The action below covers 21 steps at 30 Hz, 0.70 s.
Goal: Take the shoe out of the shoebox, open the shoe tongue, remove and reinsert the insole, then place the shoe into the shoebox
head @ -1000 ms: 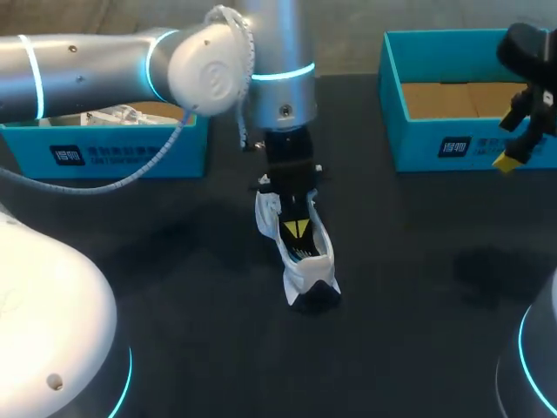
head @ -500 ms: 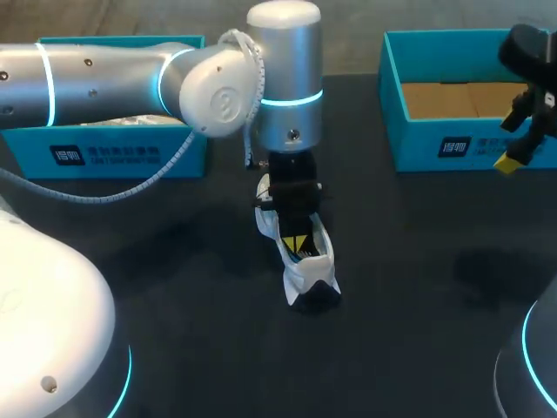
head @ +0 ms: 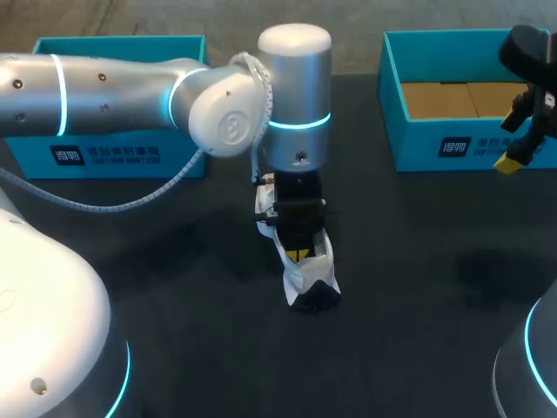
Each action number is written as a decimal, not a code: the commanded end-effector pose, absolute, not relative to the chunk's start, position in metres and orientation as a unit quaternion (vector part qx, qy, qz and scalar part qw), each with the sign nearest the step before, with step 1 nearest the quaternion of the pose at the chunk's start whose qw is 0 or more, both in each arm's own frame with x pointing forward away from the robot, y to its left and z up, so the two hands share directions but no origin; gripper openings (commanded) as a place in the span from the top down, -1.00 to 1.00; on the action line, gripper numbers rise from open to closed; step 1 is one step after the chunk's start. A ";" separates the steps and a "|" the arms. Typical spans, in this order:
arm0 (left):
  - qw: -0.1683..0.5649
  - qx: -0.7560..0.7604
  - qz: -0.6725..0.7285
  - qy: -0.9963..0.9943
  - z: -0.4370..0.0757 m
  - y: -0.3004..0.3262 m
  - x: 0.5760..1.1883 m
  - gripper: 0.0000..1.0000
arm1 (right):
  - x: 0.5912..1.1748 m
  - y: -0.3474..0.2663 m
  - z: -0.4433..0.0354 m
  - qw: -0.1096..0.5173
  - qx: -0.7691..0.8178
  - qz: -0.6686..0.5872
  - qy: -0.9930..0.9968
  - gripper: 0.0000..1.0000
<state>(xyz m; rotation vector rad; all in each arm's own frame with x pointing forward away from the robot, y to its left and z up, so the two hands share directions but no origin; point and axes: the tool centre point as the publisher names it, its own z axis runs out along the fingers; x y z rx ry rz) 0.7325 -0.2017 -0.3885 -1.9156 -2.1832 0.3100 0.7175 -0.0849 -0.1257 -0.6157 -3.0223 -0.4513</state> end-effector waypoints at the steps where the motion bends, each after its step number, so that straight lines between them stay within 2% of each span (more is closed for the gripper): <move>1: 0.099 -0.648 0.111 -0.747 -0.382 -0.201 0.736 1.00 | 0.720 -0.084 -0.126 0.014 -0.198 -0.143 -0.970 -1.00; 9: 0.065 -0.649 0.102 -0.751 -0.366 -0.202 0.741 1.00 | 0.720 -0.084 -0.126 0.014 -0.198 -0.143 -0.970 -1.00; 21: 0.039 -0.640 0.074 -0.763 -0.396 -0.212 0.749 1.00 | 0.720 -0.084 -0.126 0.014 -0.198 -0.143 -0.970 -1.00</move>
